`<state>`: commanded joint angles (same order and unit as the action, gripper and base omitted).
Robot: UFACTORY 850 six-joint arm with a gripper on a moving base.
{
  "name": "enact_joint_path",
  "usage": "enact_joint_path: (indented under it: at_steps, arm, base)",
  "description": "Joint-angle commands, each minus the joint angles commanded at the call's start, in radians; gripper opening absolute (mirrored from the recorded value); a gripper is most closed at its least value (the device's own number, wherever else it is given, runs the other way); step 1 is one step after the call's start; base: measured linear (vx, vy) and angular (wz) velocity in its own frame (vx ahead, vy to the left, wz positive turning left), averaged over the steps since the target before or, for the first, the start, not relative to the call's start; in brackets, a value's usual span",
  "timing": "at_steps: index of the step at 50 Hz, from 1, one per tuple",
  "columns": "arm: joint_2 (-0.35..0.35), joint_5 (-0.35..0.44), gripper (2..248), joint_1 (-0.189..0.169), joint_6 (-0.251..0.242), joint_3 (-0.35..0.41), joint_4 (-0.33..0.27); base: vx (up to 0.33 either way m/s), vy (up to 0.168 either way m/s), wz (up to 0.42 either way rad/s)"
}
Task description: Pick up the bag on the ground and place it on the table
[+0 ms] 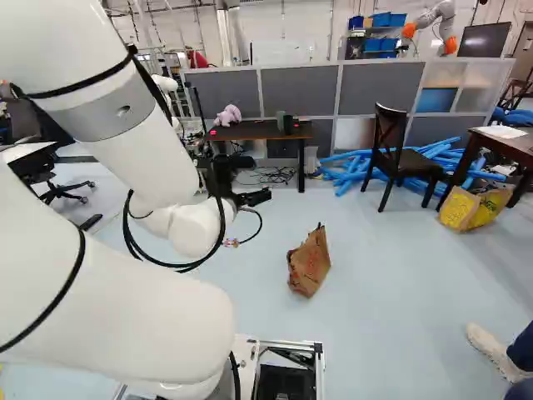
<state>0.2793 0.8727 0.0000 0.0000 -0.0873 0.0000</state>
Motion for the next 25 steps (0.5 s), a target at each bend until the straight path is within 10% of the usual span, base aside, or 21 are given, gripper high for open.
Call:
enact_joint_path:
  at_steps: [25]
  arm:
    - [0.000,0.000,247,0.000,0.000,0.000,0.000]
  base:
    - [0.000,0.000,0.000]
